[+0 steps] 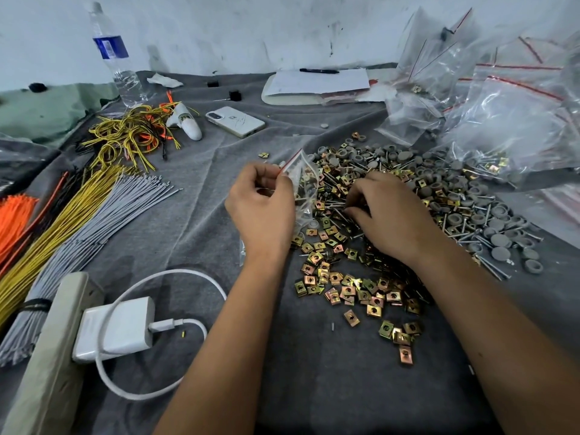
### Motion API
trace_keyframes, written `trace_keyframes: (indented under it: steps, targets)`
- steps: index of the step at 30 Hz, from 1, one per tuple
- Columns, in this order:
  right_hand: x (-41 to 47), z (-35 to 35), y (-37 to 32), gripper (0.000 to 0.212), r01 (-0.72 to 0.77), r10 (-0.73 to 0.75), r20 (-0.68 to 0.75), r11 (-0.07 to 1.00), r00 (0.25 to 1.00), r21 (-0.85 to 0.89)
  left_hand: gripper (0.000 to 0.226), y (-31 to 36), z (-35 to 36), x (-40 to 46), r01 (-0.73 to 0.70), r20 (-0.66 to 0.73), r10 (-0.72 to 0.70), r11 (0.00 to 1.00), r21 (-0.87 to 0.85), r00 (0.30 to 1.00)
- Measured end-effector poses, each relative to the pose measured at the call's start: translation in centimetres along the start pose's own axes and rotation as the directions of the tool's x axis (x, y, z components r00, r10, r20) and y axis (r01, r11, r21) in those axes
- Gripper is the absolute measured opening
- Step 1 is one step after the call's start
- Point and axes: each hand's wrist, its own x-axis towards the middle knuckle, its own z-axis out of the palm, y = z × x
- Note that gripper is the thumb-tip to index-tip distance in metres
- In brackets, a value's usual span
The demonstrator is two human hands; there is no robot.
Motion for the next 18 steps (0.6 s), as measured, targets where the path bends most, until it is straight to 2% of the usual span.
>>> trace_keyframes:
  steps: [4, 9, 11, 15, 18]
  targets:
    - [0.2, 0.1, -0.2, 0.034, -0.025, 0.025, 0.000, 0.998, 1.000, -0.056, 0.009, 0.0, 0.0, 0.0, 0.000, 0.004, 0.000, 1.000, -0.006, 1.000]
    - [0.2, 0.4, -0.2, 0.026, 0.004, -0.004, 0.015, 0.999, 1.000, -0.045, 0.010, -0.1, 0.0, -0.1, -0.004, 0.005, 0.004, 1.000, -0.006, 1.000]
    - [0.1, 0.6, 0.0, 0.023, 0.020, -0.021, -0.024, 0.999, 1.000, -0.032, 0.010, -0.1, 0.1, -0.1, -0.002, 0.004, 0.002, 1.000, -0.002, 1.000]
    - [0.4, 0.0, -0.3, 0.014, 0.027, 0.012, -0.165, 0.972, 0.986, 0.233, 0.009, -0.2, 0.1, 0.1, -0.006, -0.004, 0.006, 1.000, 0.003, 1.000]
    - [0.0, -0.7, -1.0, 0.010, 0.128, -0.021, -0.266, 0.911, 0.964, 0.391, 0.011, -0.1, 0.1, 0.0, -0.035, -0.009, 0.035, 0.999, 0.022, 0.999]
